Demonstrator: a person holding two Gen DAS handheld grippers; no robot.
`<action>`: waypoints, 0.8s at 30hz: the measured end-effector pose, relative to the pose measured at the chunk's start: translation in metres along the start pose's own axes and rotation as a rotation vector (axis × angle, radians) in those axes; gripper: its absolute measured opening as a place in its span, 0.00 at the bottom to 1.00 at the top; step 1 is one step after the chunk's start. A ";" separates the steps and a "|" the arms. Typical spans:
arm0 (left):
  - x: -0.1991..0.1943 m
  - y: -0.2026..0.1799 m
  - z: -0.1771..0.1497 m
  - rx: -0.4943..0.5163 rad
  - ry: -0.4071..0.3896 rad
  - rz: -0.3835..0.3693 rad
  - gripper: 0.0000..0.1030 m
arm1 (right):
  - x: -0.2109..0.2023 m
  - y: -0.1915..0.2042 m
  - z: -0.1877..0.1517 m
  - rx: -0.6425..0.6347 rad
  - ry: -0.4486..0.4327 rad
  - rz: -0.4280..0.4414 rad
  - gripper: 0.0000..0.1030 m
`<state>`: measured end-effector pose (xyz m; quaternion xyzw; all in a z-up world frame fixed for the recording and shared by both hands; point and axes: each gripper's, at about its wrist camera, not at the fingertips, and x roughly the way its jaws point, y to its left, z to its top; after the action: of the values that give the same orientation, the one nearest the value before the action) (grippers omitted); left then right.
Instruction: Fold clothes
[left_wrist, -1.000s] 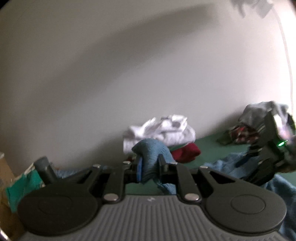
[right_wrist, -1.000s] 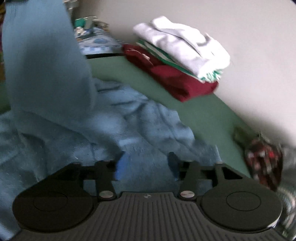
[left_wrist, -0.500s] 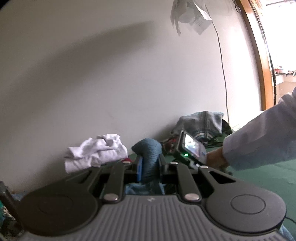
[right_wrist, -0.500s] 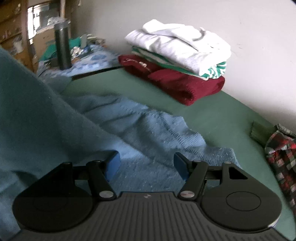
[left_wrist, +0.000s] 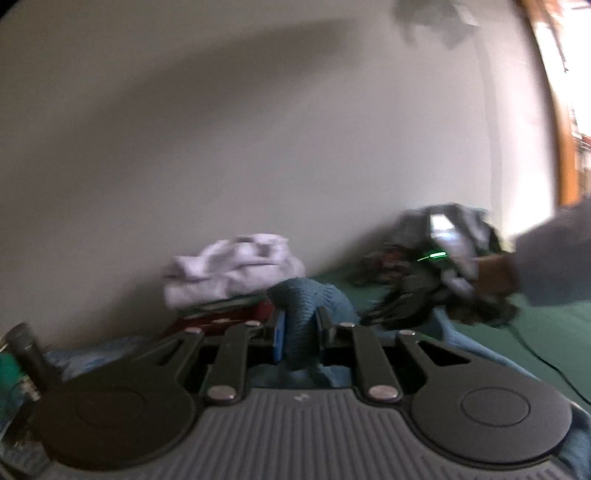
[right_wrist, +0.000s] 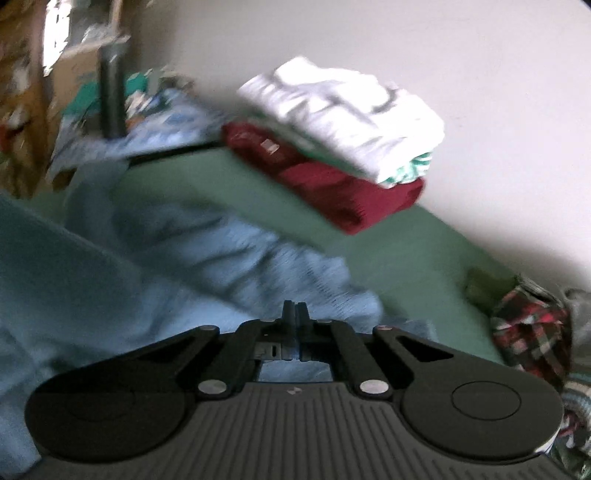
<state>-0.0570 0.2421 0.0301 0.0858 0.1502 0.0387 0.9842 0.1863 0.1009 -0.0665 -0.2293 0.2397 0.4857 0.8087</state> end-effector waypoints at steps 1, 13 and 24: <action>0.001 0.009 0.002 -0.027 -0.005 0.018 0.15 | -0.001 -0.005 0.004 0.027 -0.009 -0.007 0.00; -0.010 0.022 -0.001 -0.034 -0.028 -0.001 0.15 | 0.032 0.002 -0.014 0.026 0.140 0.226 0.64; 0.000 0.031 -0.004 -0.080 -0.025 0.080 0.15 | 0.013 0.011 -0.003 0.094 -0.004 0.048 0.04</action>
<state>-0.0596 0.2733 0.0321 0.0529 0.1326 0.0829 0.9863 0.1817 0.1127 -0.0784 -0.1845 0.2660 0.4937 0.8072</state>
